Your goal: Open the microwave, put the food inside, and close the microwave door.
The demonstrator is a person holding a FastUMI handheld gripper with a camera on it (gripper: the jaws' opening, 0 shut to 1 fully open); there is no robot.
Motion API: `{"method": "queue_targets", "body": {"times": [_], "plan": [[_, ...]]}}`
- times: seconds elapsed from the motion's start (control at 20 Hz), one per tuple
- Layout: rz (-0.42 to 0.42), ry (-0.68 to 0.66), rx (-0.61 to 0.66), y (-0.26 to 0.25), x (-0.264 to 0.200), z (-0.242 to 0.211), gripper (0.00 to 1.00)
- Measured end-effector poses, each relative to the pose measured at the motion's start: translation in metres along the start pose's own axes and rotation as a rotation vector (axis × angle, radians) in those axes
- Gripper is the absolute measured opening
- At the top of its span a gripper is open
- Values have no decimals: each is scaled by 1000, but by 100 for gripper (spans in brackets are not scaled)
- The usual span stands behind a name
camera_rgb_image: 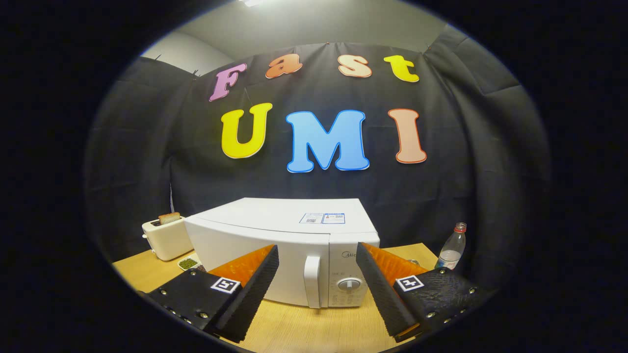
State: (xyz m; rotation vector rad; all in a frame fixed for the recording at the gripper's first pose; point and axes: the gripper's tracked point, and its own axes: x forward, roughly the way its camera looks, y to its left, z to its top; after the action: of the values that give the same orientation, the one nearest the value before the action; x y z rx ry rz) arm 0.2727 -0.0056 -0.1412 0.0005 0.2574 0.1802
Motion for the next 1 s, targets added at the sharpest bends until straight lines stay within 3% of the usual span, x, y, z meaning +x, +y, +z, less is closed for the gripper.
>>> {"method": "queue_targets", "body": {"times": [0.3,0.35,0.5,0.6,0.7,0.75,0.85,0.95,1.0], "plan": [[3,75,-15,4,35,-36,100],[5,91,-14,4,41,-43,93],[3,132,-3,5,51,-63,89],[-1,168,-2,7,56,-75,78],[8,191,-5,11,58,-83,74],[-13,193,-14,6,59,-85,66],[-2,186,6,10,62,-83,39],[-4,193,13,13,59,-82,39],[-11,192,9,15,51,-74,32]]}}
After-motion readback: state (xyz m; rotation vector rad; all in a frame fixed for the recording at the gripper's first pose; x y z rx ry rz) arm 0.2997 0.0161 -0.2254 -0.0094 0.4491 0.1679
